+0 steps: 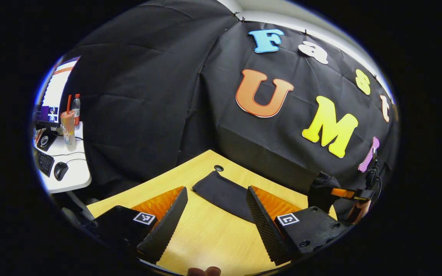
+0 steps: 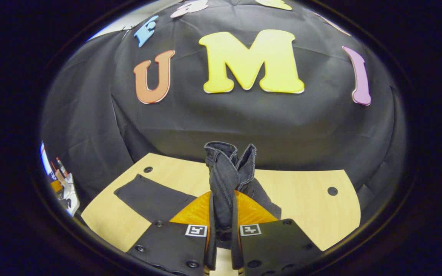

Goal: Grasp the waist and the cuffs of the jeans and fold them to make the two legs overlap; first hold the waist and fold one-third of the jeans toward the cuffs, then hold the cuffs and fold the remaining one-third in the same direction to finish folding.

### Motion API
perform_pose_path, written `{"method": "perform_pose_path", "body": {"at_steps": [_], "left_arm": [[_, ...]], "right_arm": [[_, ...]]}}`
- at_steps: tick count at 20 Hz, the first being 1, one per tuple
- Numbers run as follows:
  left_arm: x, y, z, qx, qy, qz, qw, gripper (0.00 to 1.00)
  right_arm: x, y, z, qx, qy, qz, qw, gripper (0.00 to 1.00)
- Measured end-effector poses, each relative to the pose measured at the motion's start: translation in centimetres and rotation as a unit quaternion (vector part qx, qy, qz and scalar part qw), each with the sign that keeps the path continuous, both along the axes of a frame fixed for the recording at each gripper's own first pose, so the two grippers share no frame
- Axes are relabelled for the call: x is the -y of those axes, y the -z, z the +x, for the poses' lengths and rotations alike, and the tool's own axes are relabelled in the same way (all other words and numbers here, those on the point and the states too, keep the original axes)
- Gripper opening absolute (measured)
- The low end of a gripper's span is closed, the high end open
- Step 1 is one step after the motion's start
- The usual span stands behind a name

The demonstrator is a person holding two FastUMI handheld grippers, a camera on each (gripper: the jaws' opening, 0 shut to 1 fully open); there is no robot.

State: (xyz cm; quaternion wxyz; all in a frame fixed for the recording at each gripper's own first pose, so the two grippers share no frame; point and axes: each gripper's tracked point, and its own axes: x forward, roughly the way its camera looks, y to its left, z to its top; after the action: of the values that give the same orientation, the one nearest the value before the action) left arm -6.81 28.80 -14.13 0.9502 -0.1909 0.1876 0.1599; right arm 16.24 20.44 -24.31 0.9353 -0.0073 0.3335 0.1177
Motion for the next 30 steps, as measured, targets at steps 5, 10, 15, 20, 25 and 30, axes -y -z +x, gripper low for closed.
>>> {"method": "perform_pose_path", "body": {"at_steps": [5, 10, 15, 20, 25, 30], "left_arm": [[-1.5, 0.9, -1.2, -0.008, -0.01, -0.012, 1.0, 0.99], [-2.7, 1.8, -2.0, -0.018, -0.017, -0.021, 0.999, 0.99], [-3.5, 2.4, -2.6, -0.023, -0.024, -0.028, 0.999, 0.99], [-3.4, 2.9, -2.7, -0.028, -0.027, -0.035, 0.999, 0.99], [-3.2, 3.2, -2.9, -0.029, -0.024, -0.036, 0.999, 0.99], [-2.6, 3.1, -1.6, -0.023, -0.006, -0.037, 0.999, 0.99]], "right_arm": [[-5.2, 6.3, 0.0, -0.016, 0.004, -0.047, 0.999, 0.17], [-8.2, 11.8, -0.8, -0.029, -0.009, -0.102, 0.994, 0.17], [-10.0, 14.8, -1.5, -0.032, -0.021, -0.146, 0.989, 0.17], [-10.7, 15.8, -2.1, -0.031, -0.022, -0.161, 0.986, 0.17], [-13.2, 15.4, -4.5, -0.055, -0.059, -0.1, 0.992, 0.49], [-12.2, 10.8, -5.5, -0.026, -0.071, -0.07, 0.995, 0.69]]}}
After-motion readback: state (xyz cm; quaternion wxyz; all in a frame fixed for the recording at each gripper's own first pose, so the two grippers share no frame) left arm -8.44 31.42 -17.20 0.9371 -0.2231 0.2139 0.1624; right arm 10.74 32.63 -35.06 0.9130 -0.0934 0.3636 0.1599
